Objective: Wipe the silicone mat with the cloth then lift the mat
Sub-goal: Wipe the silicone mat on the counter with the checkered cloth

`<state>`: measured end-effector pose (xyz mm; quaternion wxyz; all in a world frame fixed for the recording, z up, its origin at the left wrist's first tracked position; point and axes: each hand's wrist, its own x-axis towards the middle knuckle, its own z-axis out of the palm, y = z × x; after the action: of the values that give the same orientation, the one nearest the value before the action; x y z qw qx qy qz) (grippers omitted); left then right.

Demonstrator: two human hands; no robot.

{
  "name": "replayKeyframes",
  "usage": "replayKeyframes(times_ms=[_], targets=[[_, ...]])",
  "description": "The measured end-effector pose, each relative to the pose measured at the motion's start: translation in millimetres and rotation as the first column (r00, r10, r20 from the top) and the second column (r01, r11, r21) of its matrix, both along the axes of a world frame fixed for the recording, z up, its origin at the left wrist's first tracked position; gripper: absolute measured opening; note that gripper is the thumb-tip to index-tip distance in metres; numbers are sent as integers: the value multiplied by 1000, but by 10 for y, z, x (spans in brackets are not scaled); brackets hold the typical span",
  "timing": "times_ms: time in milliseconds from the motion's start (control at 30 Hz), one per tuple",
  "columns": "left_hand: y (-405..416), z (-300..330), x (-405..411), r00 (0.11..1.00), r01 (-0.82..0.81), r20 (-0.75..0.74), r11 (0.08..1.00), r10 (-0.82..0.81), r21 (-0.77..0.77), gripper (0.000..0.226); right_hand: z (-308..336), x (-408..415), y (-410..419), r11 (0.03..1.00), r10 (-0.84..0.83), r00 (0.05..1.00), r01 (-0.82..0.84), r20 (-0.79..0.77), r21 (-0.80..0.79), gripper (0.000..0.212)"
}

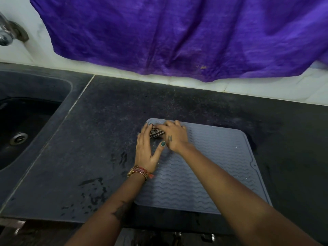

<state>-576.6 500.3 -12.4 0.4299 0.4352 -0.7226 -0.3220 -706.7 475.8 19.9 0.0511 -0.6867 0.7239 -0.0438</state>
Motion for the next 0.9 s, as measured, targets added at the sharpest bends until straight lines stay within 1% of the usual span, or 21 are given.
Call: replayKeyframes(times_ms=[67, 133, 200, 233, 300, 367, 433, 467, 533, 567, 633, 700, 800, 900], targets=[[11, 7, 17, 999, -6, -48, 1000, 7, 14, 83, -29, 10, 111, 1000, 12, 1000, -12, -20, -21, 53], [12, 47, 36, 995, -25, -96, 999, 29, 42, 72, -118, 52, 279, 999, 35, 999, -35, -9, -36, 57], [0, 91, 77, 993, -71, -93, 996, 75, 48, 58, -108, 57, 320, 999, 33, 999, -33, 16, -41, 56], [-13, 102, 113, 993, -104, -60, 994, 105, 34, 52, -65, 54, 310, 999, 22, 999, -21, 28, -43, 52], [-48, 117, 219, 985, -158, 68, 987, 159, -16, 49, -44, 79, 371, 998, 6, 999, -3, 40, -70, 46], [-75, 106, 347, 937, -187, 286, 980, 198, -66, 55, -132, 132, 533, 995, 26, 999, -22, 37, -93, 49], [-68, 58, 462, 830, -192, 517, 977, 210, -89, 56, -170, 148, 605, 995, 36, 999, -33, 36, -94, 53], [-55, 25, 506, 777, -192, 595, 977, 208, -92, 53, -133, 139, 572, 996, 30, 999, -26, 43, -88, 52], [-11, -18, 571, 698, -185, 687, 978, 201, -98, 49, -54, 143, 537, 997, 19, 998, -14, 67, -78, 48], [13, -33, 595, 671, -179, 715, 978, 198, -103, 51, -61, 165, 574, 996, 27, 997, -21, 69, -88, 47], [51, -45, 625, 639, -170, 746, 980, 190, -104, 56, -138, 216, 712, 993, 56, 997, -49, 62, -111, 51], [71, -66, 650, 637, -161, 751, 982, 176, -95, 50, -156, 228, 767, 992, 61, 995, -51, 79, -115, 52], [67, -70, 688, 670, -170, 719, 981, 185, -93, 46, -44, 247, 761, 996, 58, 990, -49, 130, -78, 45], [46, -45, 716, 705, -176, 684, 981, 187, -86, 45, -128, 359, 1019, 985, 123, 983, -104, 136, -141, 49]])
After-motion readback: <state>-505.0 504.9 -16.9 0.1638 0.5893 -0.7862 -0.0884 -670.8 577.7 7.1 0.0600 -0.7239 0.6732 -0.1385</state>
